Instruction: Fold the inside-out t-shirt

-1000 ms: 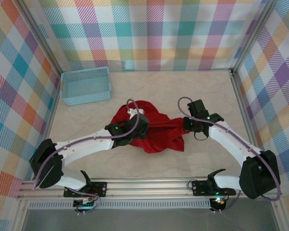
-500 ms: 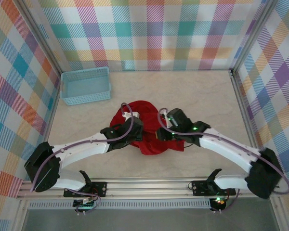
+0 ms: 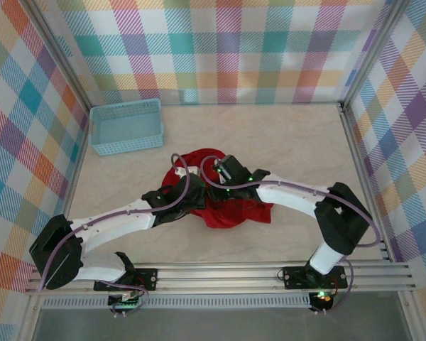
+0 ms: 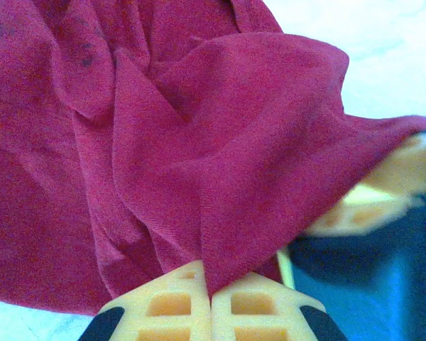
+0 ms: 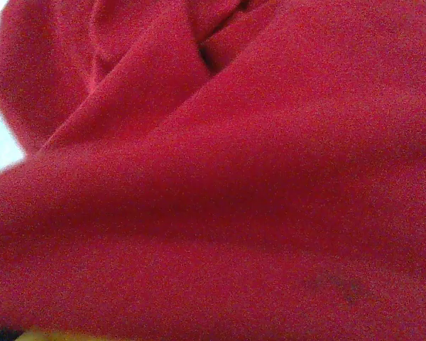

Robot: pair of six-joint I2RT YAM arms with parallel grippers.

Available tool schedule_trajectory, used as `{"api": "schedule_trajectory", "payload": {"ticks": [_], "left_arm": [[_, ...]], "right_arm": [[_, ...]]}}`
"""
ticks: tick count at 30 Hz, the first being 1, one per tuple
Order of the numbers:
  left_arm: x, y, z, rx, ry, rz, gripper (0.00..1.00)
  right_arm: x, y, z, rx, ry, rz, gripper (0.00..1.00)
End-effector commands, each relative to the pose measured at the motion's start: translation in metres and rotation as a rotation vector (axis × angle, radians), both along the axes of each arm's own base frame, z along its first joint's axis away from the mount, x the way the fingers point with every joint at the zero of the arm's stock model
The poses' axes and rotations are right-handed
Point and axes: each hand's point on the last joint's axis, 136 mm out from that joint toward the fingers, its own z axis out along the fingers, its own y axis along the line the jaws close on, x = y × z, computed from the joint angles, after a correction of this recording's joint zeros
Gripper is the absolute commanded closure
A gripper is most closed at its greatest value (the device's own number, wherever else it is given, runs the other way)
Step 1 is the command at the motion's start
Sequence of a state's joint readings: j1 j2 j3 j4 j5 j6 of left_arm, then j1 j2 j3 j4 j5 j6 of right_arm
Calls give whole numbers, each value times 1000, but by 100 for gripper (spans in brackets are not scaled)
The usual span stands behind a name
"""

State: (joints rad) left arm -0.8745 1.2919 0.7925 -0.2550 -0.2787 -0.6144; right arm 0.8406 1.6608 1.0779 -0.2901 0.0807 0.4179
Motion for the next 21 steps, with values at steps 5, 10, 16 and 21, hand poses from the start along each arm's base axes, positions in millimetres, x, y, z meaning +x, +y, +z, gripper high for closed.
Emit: {"api": "schedule_trajectory", "payload": {"ticks": [5,10,16,21], "left_arm": [[0,9,-1,0,-6,29,94],[4,22,-6,95,9,79,94],[14,27,-7,104,27,116,89],[27,32,-9,6,83,147,83]], "right_arm": [[10,-7,-13,-117,-23,-6,71],[0,-3,7,-94,-41,26,88],[-11,-6,29,-72,-60,49,96],[-23,-12,37,-46,-51,60,98]]}}
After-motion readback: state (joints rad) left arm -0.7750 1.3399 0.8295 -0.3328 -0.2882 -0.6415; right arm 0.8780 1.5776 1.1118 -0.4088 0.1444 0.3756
